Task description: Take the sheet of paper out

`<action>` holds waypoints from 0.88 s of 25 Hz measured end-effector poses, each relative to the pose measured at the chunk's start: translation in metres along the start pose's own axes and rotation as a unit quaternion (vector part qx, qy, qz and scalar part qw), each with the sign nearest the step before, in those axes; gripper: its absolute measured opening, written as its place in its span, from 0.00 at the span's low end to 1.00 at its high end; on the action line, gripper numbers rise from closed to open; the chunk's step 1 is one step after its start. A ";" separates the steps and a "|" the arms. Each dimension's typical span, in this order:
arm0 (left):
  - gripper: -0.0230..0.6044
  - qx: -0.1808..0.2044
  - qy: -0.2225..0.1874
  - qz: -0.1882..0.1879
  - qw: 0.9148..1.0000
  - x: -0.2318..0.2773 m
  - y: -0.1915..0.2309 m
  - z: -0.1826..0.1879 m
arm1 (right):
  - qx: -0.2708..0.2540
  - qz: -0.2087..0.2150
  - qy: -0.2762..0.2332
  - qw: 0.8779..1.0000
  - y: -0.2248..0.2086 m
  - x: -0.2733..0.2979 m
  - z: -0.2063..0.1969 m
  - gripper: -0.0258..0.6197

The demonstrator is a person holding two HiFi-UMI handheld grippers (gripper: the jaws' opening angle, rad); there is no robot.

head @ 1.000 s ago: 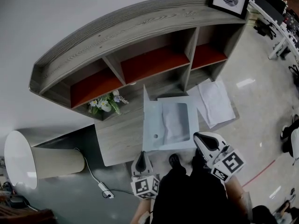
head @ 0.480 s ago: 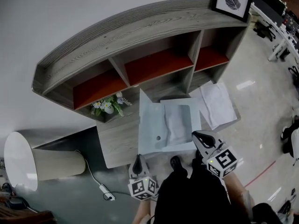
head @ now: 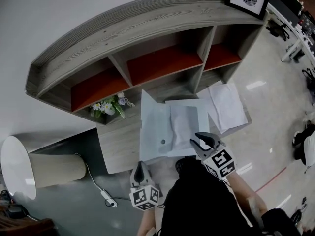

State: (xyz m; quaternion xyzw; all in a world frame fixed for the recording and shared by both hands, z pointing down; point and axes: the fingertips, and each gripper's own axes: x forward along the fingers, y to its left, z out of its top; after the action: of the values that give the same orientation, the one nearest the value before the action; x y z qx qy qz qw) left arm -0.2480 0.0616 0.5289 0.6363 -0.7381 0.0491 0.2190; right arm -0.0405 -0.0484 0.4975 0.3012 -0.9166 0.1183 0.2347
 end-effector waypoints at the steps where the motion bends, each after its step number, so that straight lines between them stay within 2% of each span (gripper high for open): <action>1: 0.06 0.000 0.001 0.003 1.000 0.000 0.001 0.000 | -0.003 0.005 0.007 1.000 0.000 0.005 -0.004 0.16; 5: 0.06 -0.005 0.007 0.018 1.000 -0.001 0.004 -0.001 | -0.022 0.029 0.034 0.999 -0.002 0.027 -0.017 0.23; 11: 0.06 -0.010 0.017 0.055 0.998 -0.001 0.009 -0.002 | -0.044 0.068 0.074 0.994 -0.005 0.056 -0.033 0.38; 22: 0.06 -0.016 0.027 0.128 0.991 -0.005 0.002 -0.009 | -0.078 0.126 0.132 0.980 -0.013 0.100 -0.079 0.45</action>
State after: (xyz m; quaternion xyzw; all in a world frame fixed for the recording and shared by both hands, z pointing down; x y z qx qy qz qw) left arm -0.2473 0.0697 0.5355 0.5311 -0.8080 0.0820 0.2415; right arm -0.0750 -0.0800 0.6162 0.1453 -0.9145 0.1137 0.3600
